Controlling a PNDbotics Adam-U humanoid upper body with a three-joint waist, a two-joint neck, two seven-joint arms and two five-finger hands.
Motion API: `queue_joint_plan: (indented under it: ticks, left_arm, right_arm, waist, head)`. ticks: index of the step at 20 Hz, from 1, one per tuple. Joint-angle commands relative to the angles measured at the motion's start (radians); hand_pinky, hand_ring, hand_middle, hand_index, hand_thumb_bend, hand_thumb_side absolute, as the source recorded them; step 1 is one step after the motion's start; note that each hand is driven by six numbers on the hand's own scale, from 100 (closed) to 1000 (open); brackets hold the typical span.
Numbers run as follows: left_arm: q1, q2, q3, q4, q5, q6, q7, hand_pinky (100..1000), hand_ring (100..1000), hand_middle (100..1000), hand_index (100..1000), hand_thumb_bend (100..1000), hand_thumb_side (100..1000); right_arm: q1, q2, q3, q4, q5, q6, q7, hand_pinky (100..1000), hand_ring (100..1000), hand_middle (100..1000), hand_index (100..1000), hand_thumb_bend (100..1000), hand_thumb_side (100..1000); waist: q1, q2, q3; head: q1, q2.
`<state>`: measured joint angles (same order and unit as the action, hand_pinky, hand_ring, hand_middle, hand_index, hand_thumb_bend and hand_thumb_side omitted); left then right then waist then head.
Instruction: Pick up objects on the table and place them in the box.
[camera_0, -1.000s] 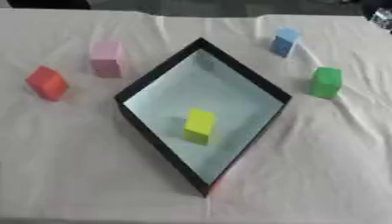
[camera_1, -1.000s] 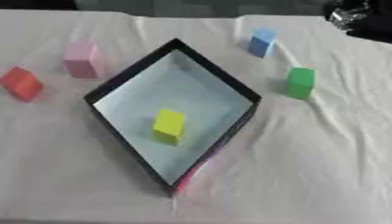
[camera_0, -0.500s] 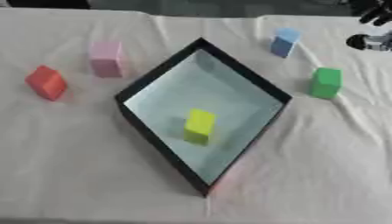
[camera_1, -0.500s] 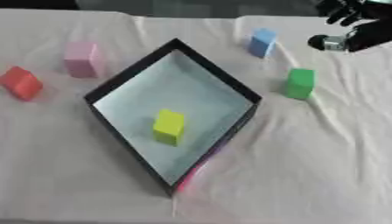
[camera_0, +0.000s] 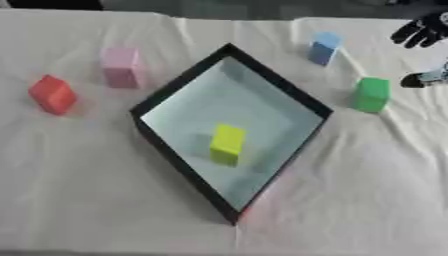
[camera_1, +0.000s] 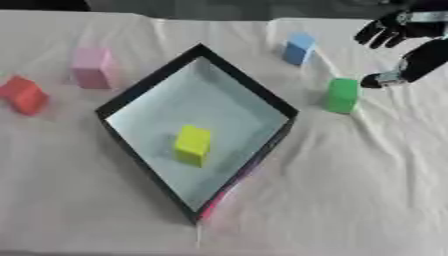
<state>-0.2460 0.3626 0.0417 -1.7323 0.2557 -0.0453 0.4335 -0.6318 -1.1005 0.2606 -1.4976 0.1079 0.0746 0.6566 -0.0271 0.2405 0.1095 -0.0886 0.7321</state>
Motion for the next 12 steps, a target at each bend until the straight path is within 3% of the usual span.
queue_joint_plan:
  ticks: [1,7,12]
  left_arm:
    - [-0.008,0.022,0.001,-0.013,-0.004,0.001,-0.005,800,767,789,827,292,668]
    - [-0.009,0.021,-0.005,-0.013,-0.004,0.005,-0.011,800,767,789,826,288,670]
    - [-0.011,0.019,-0.011,-0.013,-0.004,0.007,-0.017,800,768,789,825,285,672]
  right_arm:
    - [-0.009,-0.020,-0.002,0.009,0.023,-0.008,-0.014,888,866,833,878,489,236]
    - [-0.026,0.012,0.029,0.028,0.089,-0.007,-0.054,876,859,823,854,467,265]
    - [-0.047,0.063,0.057,0.080,0.161,-0.015,-0.083,876,867,845,885,474,285]
  waist:
    - [-0.011,-0.031,0.001]
    - [-0.009,-0.029,0.002]
    - [-0.006,-0.026,0.004]
  head:
    - [0.001,-0.014]
    - [-0.003,-0.014]
    - [-0.003,-0.016]
